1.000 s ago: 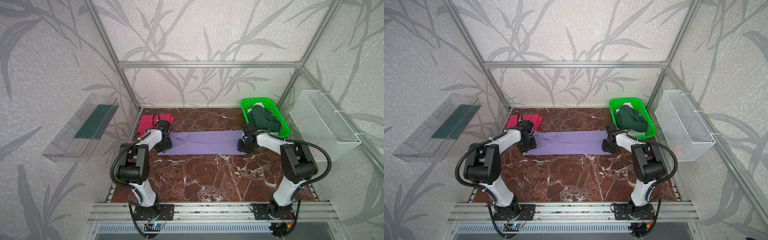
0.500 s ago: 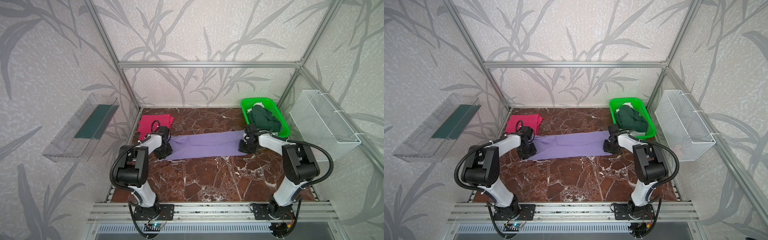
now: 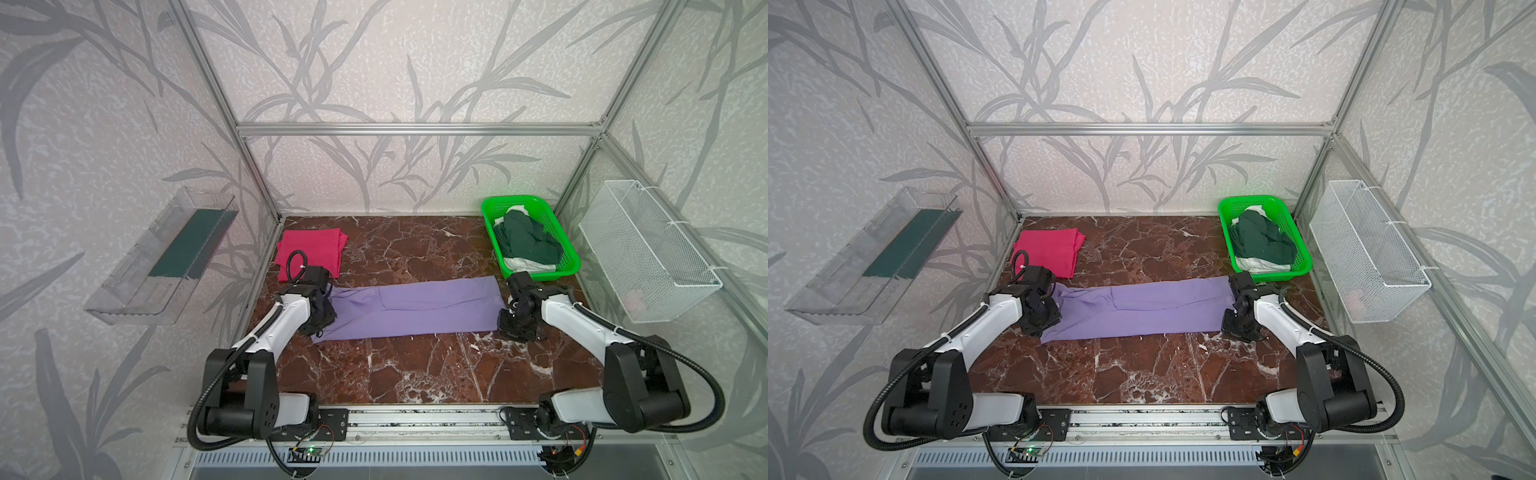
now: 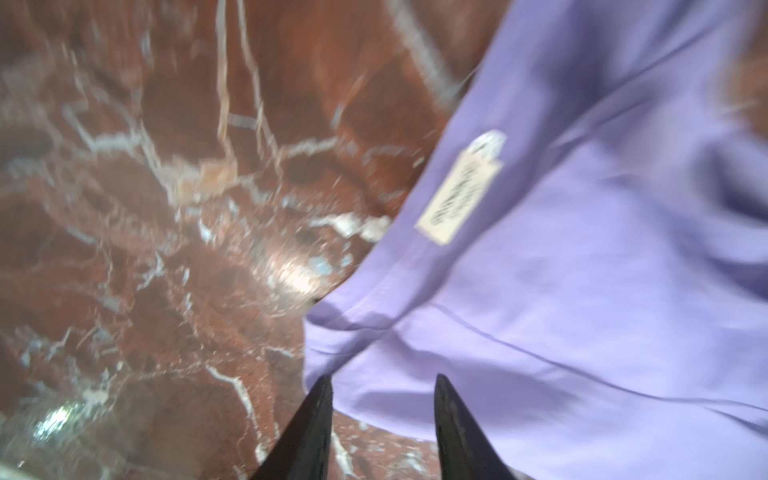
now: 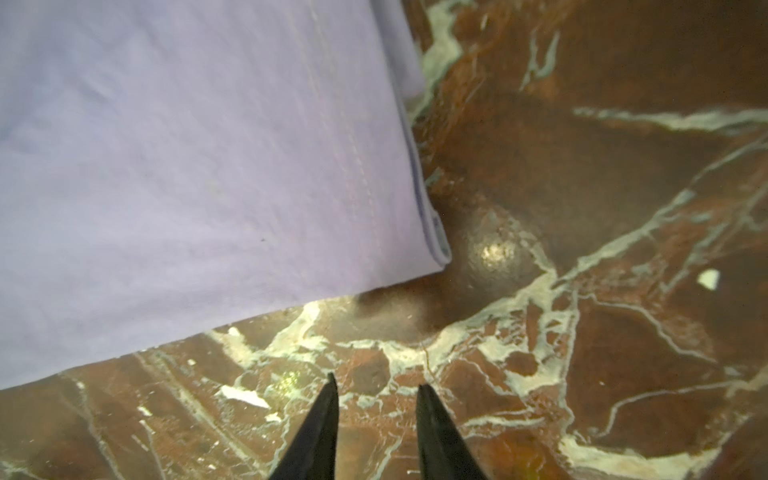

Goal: Fold and stack the t-shirts

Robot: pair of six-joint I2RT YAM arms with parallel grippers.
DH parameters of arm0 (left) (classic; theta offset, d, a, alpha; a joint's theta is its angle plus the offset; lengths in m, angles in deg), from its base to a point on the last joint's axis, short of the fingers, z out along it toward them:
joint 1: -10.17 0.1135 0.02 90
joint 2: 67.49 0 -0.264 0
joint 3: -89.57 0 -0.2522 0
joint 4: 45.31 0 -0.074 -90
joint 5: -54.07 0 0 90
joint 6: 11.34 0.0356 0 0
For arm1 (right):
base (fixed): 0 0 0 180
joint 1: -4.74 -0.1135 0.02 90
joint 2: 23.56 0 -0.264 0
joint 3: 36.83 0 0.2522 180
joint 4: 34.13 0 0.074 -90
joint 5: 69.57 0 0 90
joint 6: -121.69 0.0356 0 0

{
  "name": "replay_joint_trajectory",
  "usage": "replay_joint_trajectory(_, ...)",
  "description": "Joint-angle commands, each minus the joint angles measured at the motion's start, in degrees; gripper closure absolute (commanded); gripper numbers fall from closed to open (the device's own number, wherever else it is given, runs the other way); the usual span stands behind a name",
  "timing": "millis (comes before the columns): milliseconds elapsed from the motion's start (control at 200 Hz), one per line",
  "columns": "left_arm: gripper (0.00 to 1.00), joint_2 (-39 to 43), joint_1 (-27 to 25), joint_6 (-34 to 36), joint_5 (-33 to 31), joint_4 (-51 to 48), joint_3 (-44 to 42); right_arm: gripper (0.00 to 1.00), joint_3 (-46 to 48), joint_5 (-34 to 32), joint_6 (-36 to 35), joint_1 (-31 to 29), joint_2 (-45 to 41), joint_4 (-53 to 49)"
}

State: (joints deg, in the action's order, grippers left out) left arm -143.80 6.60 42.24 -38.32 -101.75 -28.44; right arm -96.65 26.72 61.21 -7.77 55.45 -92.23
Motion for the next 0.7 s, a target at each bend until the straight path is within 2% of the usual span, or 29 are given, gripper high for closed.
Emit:
replay_joint_trajectory(0,0.64,-1.18,-0.18,4.01,5.93,3.44,3.07,0.67,-4.40,0.01,-0.49,-1.28,-0.27,-1.42)
replay_joint_trajectory(90,0.70,-5.94,-1.77,4.18,8.08,3.56,5.04,0.67,-6.44,1.58,-0.43,-2.22,2.17,-0.77)
replay_joint_trajectory(205,0.73,-9.15,-4.91,2.96,6.76,5.34,5.82,0.67,-7.21,2.41,0.25,-3.79,4.28,0.82)
replay_joint_trajectory(425,0.73,-19.56,-6.36,1.71,3.39,7.37,13.04,0.66,-8.54,2.95,-0.02,-4.36,6.69,1.37)
replay_joint_trajectory(600,0.71,-24.51,-6.28,2.39,-1.78,8.40,20.98,0.66,-10.44,1.85,-0.69,-4.36,6.78,0.47)
replay_joint_trajectory(695,0.70,-27.86,-5.92,3.44,-2.51,8.50,25.20,0.66,-10.88,2.12,-0.73,-4.36,7.38,0.64)
